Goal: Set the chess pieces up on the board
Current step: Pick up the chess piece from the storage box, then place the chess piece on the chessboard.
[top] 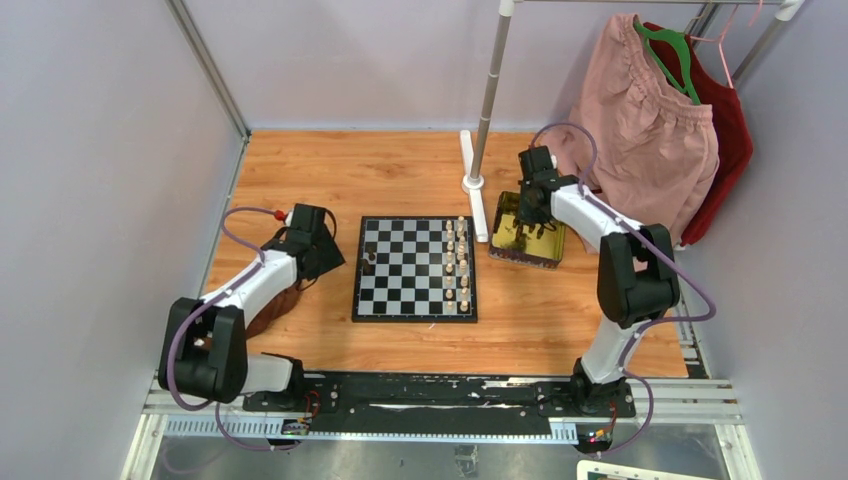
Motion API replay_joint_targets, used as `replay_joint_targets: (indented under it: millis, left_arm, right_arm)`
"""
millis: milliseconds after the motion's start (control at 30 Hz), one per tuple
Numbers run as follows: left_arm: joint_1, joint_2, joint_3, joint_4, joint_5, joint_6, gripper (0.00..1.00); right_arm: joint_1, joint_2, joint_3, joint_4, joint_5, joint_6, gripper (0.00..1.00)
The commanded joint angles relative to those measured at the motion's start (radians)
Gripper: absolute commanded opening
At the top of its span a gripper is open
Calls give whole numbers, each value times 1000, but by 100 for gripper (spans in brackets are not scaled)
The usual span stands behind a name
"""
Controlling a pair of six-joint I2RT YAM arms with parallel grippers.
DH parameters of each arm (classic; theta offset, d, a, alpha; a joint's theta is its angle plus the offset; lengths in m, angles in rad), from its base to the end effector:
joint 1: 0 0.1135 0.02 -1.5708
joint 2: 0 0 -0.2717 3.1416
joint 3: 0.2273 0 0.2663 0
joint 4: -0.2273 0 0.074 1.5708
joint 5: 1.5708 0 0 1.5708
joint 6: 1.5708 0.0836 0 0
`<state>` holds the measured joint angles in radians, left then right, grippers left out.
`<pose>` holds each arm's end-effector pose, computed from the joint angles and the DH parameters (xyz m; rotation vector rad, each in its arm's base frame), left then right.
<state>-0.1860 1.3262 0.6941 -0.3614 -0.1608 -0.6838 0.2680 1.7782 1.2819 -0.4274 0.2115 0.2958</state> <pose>0.2820 -0.0394 0.1411 -0.6871 2.4559 -0.1327 0.4160 0.0960 0.1844 0.1220 2.4627 -0.0214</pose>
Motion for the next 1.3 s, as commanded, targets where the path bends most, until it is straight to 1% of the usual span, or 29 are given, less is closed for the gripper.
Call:
replay_joint_targets:
  millis: [0,133,267,500,667,767,933,1067,1267]
  left_arm:
    - [-1,-41,-8,-19,-13,9,52]
    - [-1,-80,-15,-32,-11,7,52]
    - [-1,-130,-26,-49,-11,6,52]
    - [-1,-253,-33,-101,-5,-2,52]
    - [-1,-344,-27,-145,4,9,52]
    - [-1,-389,-34,-167,27,26,54]
    - [-1,-469,-60,-172,51,39,62]
    - [-3,-515,-65,-186,73,61,68]
    - [-6,-553,-81,-200,77,82,75]
  right_arm:
    - [0,-53,33,-21,25,-10,0]
    - [33,-75,60,-30,37,-33,0]
    - [86,-82,125,-49,53,-63,0]
    - [229,-32,277,-79,49,-116,0]
    - [348,72,421,-88,18,-147,0]
    - [427,166,509,-95,6,-157,0]
    - [524,326,704,-139,-17,-172,0]
    - [575,434,848,-187,-24,-181,0]
    - [632,544,995,-263,-33,-181,0]
